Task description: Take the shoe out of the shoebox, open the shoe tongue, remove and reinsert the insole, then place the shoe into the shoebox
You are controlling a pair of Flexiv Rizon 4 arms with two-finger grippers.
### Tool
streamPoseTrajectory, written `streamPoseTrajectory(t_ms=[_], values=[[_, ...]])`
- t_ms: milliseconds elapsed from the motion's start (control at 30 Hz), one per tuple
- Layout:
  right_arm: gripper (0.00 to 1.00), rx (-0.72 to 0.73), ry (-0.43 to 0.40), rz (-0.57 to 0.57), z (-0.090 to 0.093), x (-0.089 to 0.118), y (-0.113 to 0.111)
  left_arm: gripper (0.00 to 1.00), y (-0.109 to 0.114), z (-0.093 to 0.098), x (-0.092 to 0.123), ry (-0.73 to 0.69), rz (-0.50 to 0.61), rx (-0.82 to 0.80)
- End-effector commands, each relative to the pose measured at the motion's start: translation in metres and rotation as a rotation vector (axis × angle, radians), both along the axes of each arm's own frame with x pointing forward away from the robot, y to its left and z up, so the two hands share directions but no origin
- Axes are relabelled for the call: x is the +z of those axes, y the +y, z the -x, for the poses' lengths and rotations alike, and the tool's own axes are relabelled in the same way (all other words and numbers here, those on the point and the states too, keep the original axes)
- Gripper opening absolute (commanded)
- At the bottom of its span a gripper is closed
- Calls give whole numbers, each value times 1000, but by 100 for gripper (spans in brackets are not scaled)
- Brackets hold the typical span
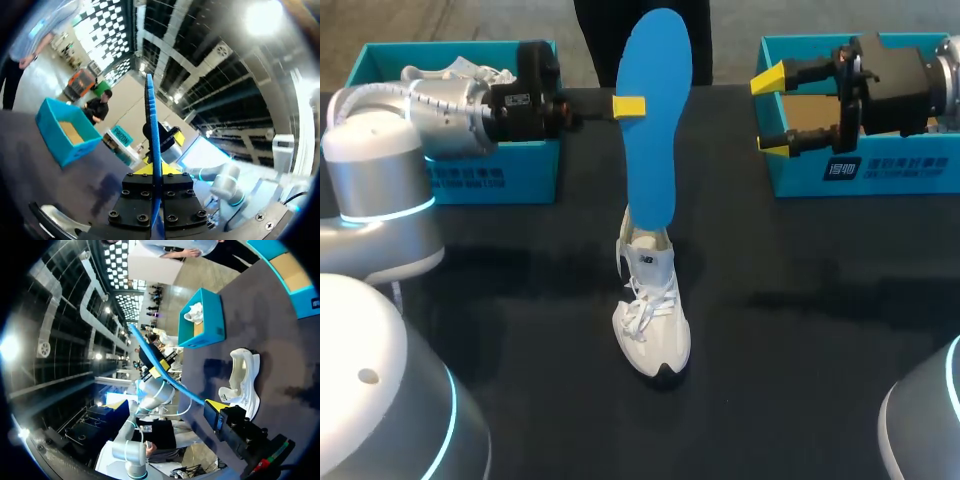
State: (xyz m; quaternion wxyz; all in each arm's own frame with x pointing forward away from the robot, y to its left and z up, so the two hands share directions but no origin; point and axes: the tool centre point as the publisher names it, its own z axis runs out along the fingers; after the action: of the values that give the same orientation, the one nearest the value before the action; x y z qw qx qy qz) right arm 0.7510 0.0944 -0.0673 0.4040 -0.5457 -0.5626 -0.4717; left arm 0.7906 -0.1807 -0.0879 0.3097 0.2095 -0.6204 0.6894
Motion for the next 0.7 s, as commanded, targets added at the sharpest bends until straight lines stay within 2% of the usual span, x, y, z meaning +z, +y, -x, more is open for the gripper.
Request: streamPoseTrajectory(t_ms=[33, 433, 500, 533, 600, 633, 700], values=[[100, 2, 2, 2, -2, 0, 2, 0, 0, 2, 2, -803, 43, 175], [100, 2, 2, 2, -2, 0, 2, 0, 0, 2, 2, -803, 43, 175], [100, 2, 2, 2, -2, 0, 2, 0, 0, -2, 5, -994, 62, 223], [100, 2, 2, 2, -2, 0, 2, 0, 1, -5, 7, -1061, 110, 249], [100, 2, 2, 2, -2, 0, 2, 0, 2, -9, 13, -1099, 165, 316], [100, 2, 2, 2, -2, 0, 2, 0, 3, -12, 15, -1194, 183, 309], [100, 2, 2, 2, -2, 0, 2, 0, 4, -13, 16, -1271, 206, 314]])
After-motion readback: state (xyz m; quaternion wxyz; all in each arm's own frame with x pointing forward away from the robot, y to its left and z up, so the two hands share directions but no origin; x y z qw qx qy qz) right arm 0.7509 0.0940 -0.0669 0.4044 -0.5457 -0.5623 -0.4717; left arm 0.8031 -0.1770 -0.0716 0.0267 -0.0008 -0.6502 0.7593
